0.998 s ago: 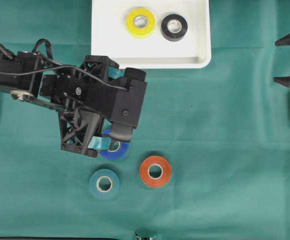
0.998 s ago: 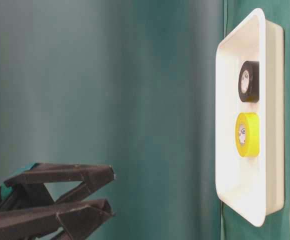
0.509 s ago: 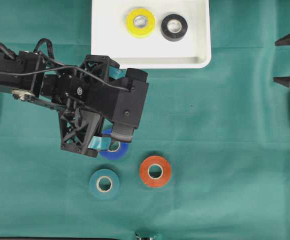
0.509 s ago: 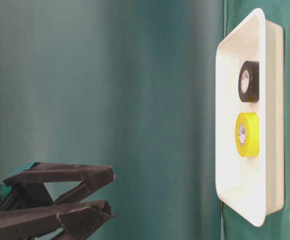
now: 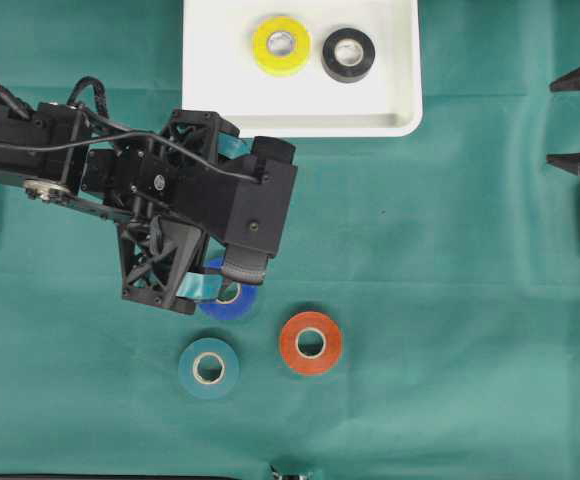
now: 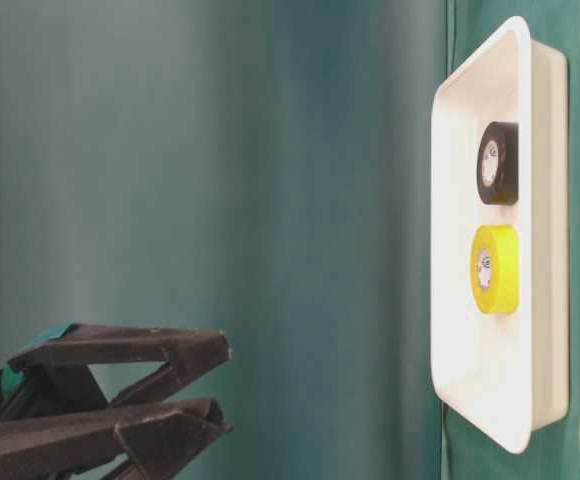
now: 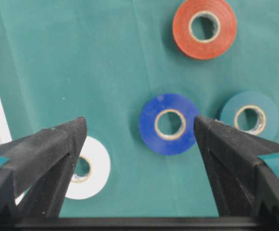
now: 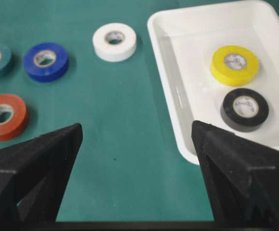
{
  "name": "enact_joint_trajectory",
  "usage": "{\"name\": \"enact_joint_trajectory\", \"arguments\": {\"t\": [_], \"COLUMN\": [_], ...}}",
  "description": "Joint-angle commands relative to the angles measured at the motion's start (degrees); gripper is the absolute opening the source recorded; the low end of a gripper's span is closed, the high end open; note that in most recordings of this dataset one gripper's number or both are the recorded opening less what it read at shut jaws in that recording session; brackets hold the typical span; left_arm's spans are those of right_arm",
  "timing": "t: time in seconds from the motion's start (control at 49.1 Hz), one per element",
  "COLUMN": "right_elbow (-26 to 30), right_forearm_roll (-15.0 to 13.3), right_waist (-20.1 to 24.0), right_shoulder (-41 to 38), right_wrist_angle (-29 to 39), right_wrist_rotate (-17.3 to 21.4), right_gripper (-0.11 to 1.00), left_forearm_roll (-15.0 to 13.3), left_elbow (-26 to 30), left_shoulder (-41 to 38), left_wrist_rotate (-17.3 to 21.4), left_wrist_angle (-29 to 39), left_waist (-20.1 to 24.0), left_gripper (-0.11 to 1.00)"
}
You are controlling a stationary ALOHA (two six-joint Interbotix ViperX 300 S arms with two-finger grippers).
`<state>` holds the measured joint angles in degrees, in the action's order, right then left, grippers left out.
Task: Pick up the tape from a random location and place it into the white case.
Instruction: 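Move the open left gripper over the blue tape roll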
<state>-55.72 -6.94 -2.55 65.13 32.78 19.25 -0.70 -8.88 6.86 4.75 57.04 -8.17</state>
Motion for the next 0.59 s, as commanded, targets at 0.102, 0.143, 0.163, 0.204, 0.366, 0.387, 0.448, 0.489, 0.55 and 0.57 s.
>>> {"name": "enact_joint_trajectory", "arguments": {"t": [0.102,0.143,0.163,0.204,0.366,0.387,0.448,0.489,0.55,0.57], "right_elbow": [1.05,1.05,0.97,1.05,0.97,0.97,0.97,0.97,0.97,0.88], "right_forearm_roll": [-0.09,-0.09,-0.09,-0.09,-0.09,-0.09,-0.09,-0.09,-0.09,-0.09], "right_waist": [-0.09,0.00,0.00,0.00,0.00,0.00,0.00,0.00,0.00,0.00], "right_shoulder": [-0.88,-0.88,-0.88,-0.97,-0.97,-0.88,-0.97,-0.97,-0.97,-0.97], "right_wrist_angle": [-0.35,-0.35,-0.35,-0.26,-0.35,-0.26,-0.35,-0.35,-0.26,-0.35], "right_wrist_rotate": [-0.09,-0.18,-0.18,-0.26,-0.26,-0.26,-0.26,-0.26,-0.26,-0.26], "right_gripper": [0.90,0.90,0.90,0.90,0.90,0.90,0.90,0.90,0.90,0.90], "left_forearm_roll": [0.18,0.18,0.18,0.18,0.26,0.26,0.26,0.26,0.26,0.26], "left_elbow": [-1.49,-2.11,-2.64,-3.43,-7.38,-7.82,-9.14,-9.93,-10.99,-11.34], "left_shoulder": [0.35,0.18,0.18,0.09,-0.70,-0.88,-1.49,-2.11,-3.08,-3.43], "left_wrist_rotate": [0.09,0.18,0.18,0.18,0.18,0.18,0.18,0.26,0.26,0.26], "left_wrist_angle": [-2.55,-2.99,-3.34,-3.87,-8.26,-8.79,-10.20,-10.90,-12.04,-12.39], "left_waist": [0.09,0.09,0.09,0.09,0.18,0.09,0.09,0.09,0.09,0.09], "left_gripper": [0.99,0.99,0.99,0.99,0.99,0.99,0.99,0.99,0.99,0.99]}}
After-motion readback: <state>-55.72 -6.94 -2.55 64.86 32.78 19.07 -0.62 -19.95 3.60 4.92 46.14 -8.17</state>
